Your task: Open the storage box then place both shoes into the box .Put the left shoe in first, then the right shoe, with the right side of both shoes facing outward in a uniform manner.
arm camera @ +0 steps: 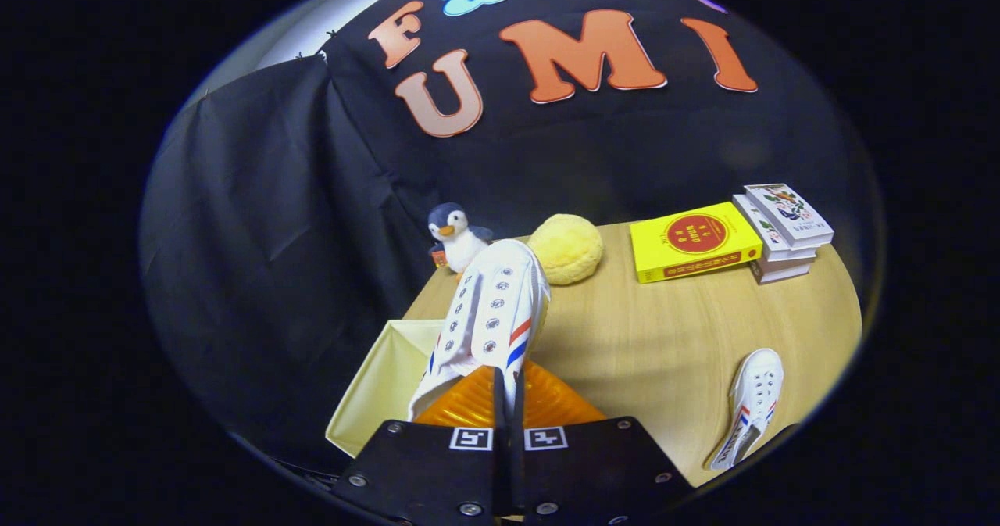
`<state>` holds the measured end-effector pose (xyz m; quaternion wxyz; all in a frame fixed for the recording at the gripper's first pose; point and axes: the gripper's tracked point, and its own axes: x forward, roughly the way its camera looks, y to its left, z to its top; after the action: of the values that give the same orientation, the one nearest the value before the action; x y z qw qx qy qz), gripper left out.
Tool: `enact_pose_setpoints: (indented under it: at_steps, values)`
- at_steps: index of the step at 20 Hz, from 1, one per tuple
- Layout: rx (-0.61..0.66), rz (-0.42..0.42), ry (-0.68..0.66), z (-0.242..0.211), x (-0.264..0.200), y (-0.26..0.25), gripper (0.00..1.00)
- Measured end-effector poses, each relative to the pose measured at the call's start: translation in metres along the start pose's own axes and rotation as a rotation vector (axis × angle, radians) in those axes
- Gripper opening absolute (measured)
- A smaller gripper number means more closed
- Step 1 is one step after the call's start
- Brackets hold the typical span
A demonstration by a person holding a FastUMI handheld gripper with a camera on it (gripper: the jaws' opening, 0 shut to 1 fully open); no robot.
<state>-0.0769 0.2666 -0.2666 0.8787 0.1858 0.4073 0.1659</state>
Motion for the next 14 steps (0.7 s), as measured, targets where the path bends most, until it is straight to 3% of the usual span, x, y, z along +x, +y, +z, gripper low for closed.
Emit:
enact_pose_setpoints:
  at_steps: [7, 14]
  values:
    - [-0.054, 0.048, 0.133, -0.052, 0.033, 0.095, 0.0]
    - [-0.076, -0.013, 0.274, -0.11, 0.05, 0.116, 0.01]
